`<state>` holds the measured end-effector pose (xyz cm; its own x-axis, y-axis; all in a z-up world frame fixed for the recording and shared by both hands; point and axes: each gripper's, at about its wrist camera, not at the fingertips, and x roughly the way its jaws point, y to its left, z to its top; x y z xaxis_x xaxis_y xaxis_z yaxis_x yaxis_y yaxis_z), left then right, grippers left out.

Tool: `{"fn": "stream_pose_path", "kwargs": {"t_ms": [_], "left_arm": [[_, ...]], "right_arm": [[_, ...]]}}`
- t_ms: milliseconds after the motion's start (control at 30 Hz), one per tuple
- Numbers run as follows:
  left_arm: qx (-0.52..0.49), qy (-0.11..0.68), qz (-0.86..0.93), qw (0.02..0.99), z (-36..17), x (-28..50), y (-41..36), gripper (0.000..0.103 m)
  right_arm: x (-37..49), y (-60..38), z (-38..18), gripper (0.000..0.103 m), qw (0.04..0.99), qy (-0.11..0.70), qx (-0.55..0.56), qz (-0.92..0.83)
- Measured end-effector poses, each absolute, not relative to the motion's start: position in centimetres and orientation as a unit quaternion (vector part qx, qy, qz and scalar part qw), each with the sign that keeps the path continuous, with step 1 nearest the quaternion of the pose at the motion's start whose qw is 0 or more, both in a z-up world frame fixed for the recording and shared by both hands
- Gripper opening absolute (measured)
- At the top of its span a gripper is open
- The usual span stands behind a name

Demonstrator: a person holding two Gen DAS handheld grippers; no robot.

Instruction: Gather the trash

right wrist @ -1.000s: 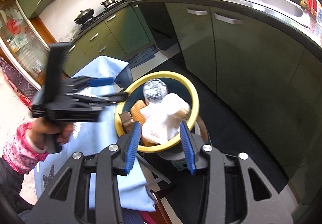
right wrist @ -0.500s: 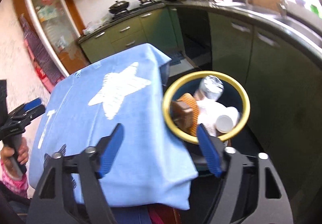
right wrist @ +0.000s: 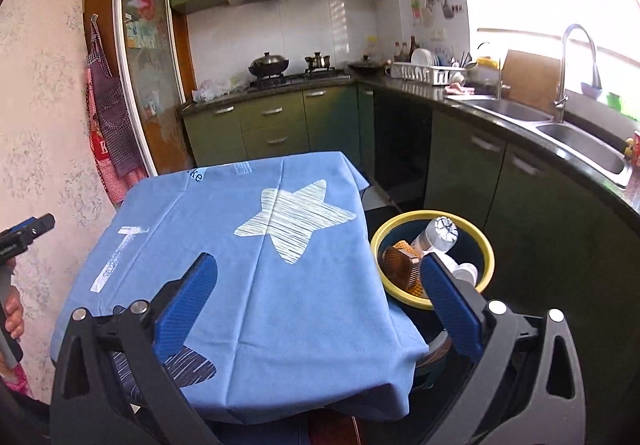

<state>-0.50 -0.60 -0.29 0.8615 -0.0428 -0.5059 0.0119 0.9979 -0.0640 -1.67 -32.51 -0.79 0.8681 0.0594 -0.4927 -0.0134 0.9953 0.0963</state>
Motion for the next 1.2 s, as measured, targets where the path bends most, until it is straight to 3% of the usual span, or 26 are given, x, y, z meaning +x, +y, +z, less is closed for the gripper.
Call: {"fn": "stream_pose_path", "kwargs": {"t_ms": [1200], "left_arm": [[-0.009,0.259,-0.024,0.965,0.2,-2.9,-2.9,0.098]], "right_arm": [[-1.8,-31.7,-1.1,0.097,0.967,0.253,0.037,0.008]]}}
